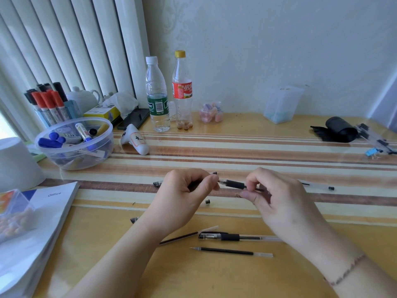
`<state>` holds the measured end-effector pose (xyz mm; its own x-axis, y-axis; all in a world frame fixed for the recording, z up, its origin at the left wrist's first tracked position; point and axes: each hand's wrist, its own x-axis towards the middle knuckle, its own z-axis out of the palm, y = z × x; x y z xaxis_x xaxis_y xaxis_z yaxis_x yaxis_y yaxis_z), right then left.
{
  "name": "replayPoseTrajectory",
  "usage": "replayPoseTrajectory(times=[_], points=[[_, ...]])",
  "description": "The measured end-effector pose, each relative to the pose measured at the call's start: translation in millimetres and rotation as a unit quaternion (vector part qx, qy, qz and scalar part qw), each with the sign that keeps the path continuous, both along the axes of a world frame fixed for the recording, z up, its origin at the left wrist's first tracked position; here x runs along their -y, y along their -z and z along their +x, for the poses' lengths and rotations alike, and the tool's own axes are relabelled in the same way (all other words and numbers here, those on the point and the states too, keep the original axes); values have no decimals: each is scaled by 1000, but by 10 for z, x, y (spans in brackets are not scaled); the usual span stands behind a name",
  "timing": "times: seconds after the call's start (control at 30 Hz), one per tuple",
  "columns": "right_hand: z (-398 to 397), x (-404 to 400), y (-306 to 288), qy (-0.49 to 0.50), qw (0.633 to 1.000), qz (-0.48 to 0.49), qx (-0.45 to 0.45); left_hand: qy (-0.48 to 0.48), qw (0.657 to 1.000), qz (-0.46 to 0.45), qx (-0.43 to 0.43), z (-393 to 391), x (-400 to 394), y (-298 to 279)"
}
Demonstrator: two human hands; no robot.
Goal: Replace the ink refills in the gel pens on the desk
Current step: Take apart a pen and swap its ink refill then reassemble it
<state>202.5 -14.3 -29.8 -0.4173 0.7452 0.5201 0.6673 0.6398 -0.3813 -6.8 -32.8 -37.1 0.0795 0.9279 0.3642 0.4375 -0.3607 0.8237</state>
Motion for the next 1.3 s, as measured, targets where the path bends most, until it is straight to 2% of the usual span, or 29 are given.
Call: replayPoseTrajectory(times=[0.27, 0.5, 0.63, 0.77, 0.87, 0.97, 1.07, 1.2, 1.3], points=[[71, -42, -60, 5, 999, -28, 22, -25, 1000, -10, -1, -52, -5, -25], [541, -338, -147, 127, 964, -190, 131, -97, 995, -4, 33, -276, -76, -92], [609, -402, -77, 139, 941, -269, 153, -86, 996, -16, 12, -257, -81, -77], [605, -454, 25, 152, 936, -259, 183, -51, 998, -31, -27, -188, -63, -32], [606, -452, 37, 151, 931, -241, 229, -36, 993, 3, -108, -81, -44, 54], [627, -436, -14, 162, 940, -219, 205, -4, 973, 49, -225, 41, -27, 168], [586, -413, -55, 151, 953, -209, 159, 22, 953, 54, -296, 105, -5, 217], [530, -376, -74, 122, 960, -213, 133, 12, 956, 52, -289, 54, -28, 217], [523, -370, -89, 112, 965, -202, 125, -21, 974, 29, -222, 13, -54, 168]])
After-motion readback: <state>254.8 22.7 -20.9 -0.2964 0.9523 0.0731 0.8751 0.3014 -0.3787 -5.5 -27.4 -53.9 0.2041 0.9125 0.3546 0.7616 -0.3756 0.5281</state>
